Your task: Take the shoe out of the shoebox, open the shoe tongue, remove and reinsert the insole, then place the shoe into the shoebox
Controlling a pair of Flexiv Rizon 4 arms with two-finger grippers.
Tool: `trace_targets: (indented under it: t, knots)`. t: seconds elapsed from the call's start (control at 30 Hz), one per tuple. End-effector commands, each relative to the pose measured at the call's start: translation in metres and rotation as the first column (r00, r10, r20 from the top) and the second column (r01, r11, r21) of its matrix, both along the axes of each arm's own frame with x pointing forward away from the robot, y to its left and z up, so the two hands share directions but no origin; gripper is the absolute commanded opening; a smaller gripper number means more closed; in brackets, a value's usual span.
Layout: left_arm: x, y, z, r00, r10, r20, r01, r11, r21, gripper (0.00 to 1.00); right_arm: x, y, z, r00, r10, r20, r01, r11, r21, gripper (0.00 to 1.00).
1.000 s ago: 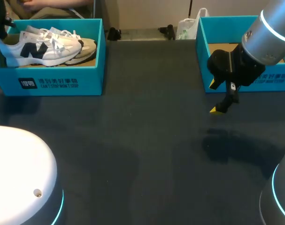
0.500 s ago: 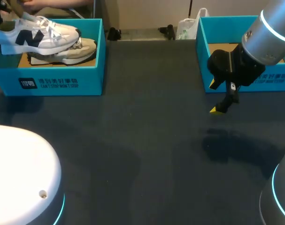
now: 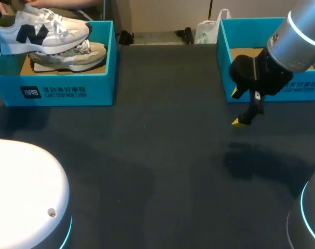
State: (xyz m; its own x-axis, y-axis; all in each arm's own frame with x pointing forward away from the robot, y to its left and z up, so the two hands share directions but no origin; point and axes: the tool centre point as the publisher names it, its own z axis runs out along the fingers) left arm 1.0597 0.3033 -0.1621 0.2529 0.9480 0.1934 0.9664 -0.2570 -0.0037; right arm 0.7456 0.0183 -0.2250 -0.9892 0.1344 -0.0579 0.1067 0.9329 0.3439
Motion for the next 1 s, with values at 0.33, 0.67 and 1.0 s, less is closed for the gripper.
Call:
trace_targets:
  t: [0.33,0.67,1.0]
  knots:
    - [-0.003,0.000,0.001,1.000,-0.001,0.008,0.001,1.000,0.000,0.00,0.000,0.001,-0.001,1.000,-0.002,0.000,0.002,1.000,-0.002,1.00]
    - [-0.053,-0.050,0.000,0.999,0.022,0.026,-0.023,0.999,0.028,0.00,0.000,0.001,-0.001,1.000,-0.002,0.000,0.002,1.000,-0.002,1.00]
    - [-0.092,-0.083,0.011,0.996,0.042,0.082,-0.046,0.998,0.046,0.00,0.000,0.001,-0.001,1.000,-0.002,0.000,0.002,1.000,-0.002,1.00]
